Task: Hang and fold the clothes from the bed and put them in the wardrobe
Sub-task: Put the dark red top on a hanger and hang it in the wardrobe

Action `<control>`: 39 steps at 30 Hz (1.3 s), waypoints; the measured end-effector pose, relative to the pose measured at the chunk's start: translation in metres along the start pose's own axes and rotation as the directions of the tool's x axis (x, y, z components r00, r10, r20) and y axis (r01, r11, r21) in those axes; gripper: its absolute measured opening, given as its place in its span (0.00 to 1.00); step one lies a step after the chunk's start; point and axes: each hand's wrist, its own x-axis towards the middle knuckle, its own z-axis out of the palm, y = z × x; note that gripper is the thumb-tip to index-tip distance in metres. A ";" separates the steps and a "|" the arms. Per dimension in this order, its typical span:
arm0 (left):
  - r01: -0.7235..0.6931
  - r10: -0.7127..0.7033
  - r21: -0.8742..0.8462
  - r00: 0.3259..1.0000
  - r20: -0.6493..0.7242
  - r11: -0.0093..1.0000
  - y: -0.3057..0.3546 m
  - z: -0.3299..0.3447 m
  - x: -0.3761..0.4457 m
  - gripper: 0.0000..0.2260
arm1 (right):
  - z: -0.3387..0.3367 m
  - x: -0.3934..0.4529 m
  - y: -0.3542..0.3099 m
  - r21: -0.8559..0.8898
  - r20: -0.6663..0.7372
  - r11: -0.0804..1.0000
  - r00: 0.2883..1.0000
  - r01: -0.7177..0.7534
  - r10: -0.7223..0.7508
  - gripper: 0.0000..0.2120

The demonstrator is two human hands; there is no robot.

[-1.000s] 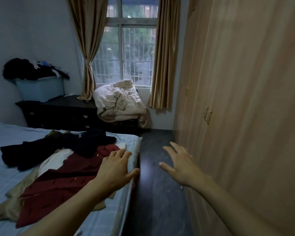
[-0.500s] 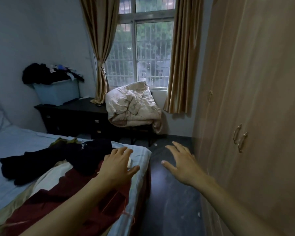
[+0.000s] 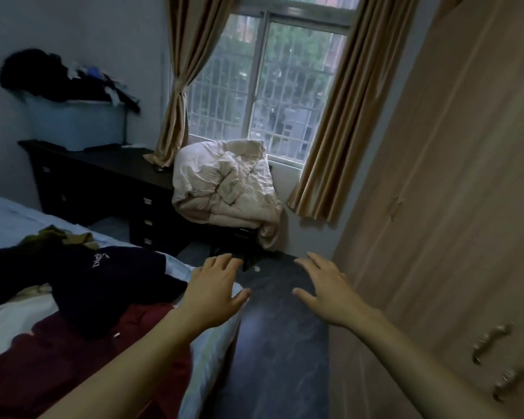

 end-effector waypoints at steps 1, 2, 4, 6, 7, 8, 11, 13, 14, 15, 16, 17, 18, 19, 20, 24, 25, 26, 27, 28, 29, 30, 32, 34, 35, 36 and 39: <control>0.009 -0.009 0.004 1.000 0.007 1.000 -0.007 0.002 0.009 0.30 | 0.002 0.017 0.001 0.002 0.000 1.000 1.000 0.011 -0.011 0.32; 0.023 -0.023 0.010 1.000 0.016 1.000 -0.014 0.004 0.016 0.30 | 0.005 0.033 0.001 0.006 0.009 1.000 1.000 0.022 -0.022 0.32; 0.057 -0.058 0.035 0.998 0.036 0.998 -0.031 0.007 0.027 0.30 | 0.015 0.066 -0.002 0.018 0.028 0.998 0.998 0.060 -0.060 0.32; 0.092 -0.096 0.078 0.994 0.044 0.993 -0.051 0.006 0.040 0.30 | 0.026 0.098 -0.006 0.035 0.045 0.994 0.994 0.102 -0.103 0.32; 0.118 -0.122 0.095 0.992 0.040 0.988 -0.062 0.005 0.047 0.30 | 0.032 0.115 -0.009 0.048 0.046 0.991 0.991 0.124 -0.126 0.32; 0.146 -0.151 0.113 0.988 0.036 0.983 -0.071 0.005 0.051 0.30 | 0.038 0.129 -0.012 0.059 0.050 0.987 0.988 0.146 -0.149 0.33; 0.276 -0.284 0.163 0.959 0.027 0.947 -0.099 0.010 0.058 0.30 | 0.063 0.182 -0.026 0.107 0.097 0.957 0.956 0.268 -0.278 0.33; 0.357 -0.369 0.192 0.929 0.030 0.914 -0.111 0.014 0.059 0.30 | 0.079 0.216 -0.036 0.146 0.128 0.926 0.921 0.349 -0.368 0.33; 0.395 -0.410 0.210 0.912 0.028 0.894 -0.117 0.016 0.060 0.30 | 0.087 0.231 -0.040 0.167 0.138 0.905 0.900 0.391 -0.414 0.33; 0.435 -0.451 0.230 0.892 0.020 0.870 -0.122 0.017 0.059 0.30 | 0.094 0.247 -0.045 0.185 0.144 0.881 0.875 0.435 -0.462 0.33; 0.480 -0.496 0.247 0.868 0.006 0.842 -0.126 0.016 0.058 0.30 | 0.099 0.261 -0.050 0.199 0.149 0.856 0.848 0.478 -0.508 0.33; 0.530 -0.545 0.254 0.839 -0.014 0.809 -0.128 0.014 0.056 0.30 | 0.103 0.275 -0.055 0.211 0.152 0.828 0.820 0.519 -0.552 0.32; 0.579 -0.590 0.253 0.807 -0.042 0.775 -0.129 0.011 0.055 0.30 | 0.105 0.287 -0.060 0.226 0.155 0.800 0.790 0.556 -0.593 0.32; 0.624 -0.629 0.248 0.774 -0.067 0.741 -0.129 0.009 0.053 0.29 | 0.107 0.297 -0.066 0.241 0.159 0.773 0.762 0.587 -0.628 0.32; 0.662 -0.666 0.248 0.742 -0.083 0.707 -0.128 0.005 0.051 0.29 | 0.108 0.307 -0.073 0.252 0.163 0.743 0.730 0.620 -0.664 0.31; 0.783 -0.782 0.284 0.606 -0.144 0.554 -0.119 -0.004 0.029 0.31 | 0.116 0.330 -0.099 0.276 0.180 0.621 0.595 0.734 -0.783 0.32; 0.802 -0.800 0.284 0.580 -0.156 0.526 -0.116 -0.005 0.021 0.32 | 0.120 0.331 -0.105 0.291 0.177 0.595 0.569 0.749 -0.803 0.32; 0.814 -0.810 0.283 0.562 -0.165 0.507 -0.114 -0.007 0.014 0.31 | 0.124 0.330 -0.109 0.304 0.174 0.580 0.554 0.756 -0.814 0.32; 0.834 -0.828 0.286 0.531 -0.181 0.472 -0.110 -0.008 0.006 0.29 | 0.128 0.329 -0.115 0.321 0.172 0.552 0.526 0.770 -0.833 0.32; 0.854 -0.845 0.286 0.497 -0.196 0.435 -0.105 -0.010 -0.001 0.28 | 0.132 0.327 -0.121 0.330 0.173 0.526 0.497 0.784 -0.850 0.32; 0.871 -0.859 0.285 0.465 -0.213 0.400 -0.100 -0.011 -0.009 0.28 | 0.135 0.325 -0.127 0.334 0.176 0.500 0.469 0.799 -0.866 0.32; 0.886 -0.872 0.285 0.433 -0.228 0.366 -0.095 -0.012 -0.018 0.28 | 0.139 0.324 -0.133 0.343 0.179 0.473 0.438 0.811 -0.881 0.32; 0.919 -0.898 0.256 0.362 -0.250 0.299 -0.084 -0.010 -0.040 0.29 | 0.147 0.318 -0.147 0.370 0.187 0.423 0.380 0.827 -0.906 0.32; 0.942 -0.923 0.237 0.294 -0.248 0.237 -0.073 -0.004 -0.058 0.27 | 0.156 0.308 -0.155 0.405 0.203 0.390 0.334 0.827 -0.920 0.32; 0.947 -0.931 0.239 0.273 -0.243 0.215 -0.068 0.001 -0.066 0.27 | 0.161 0.302 -0.158 0.425 0.210 0.376 0.314 0.823 -0.926 0.31; 0.949 -0.936 0.242 0.258 -0.238 0.200 -0.065 0.007 -0.074 0.27 | 0.167 0.296 -0.160 0.442 0.215 0.361 0.294 0.821 -0.931 0.31; 0.956 -0.951 0.234 0.228 -0.210 0.178 -0.062 0.020 -0.091 0.27 | 0.184 0.280 -0.162 0.450 0.256 0.351 0.258 0.821 -0.932 0.30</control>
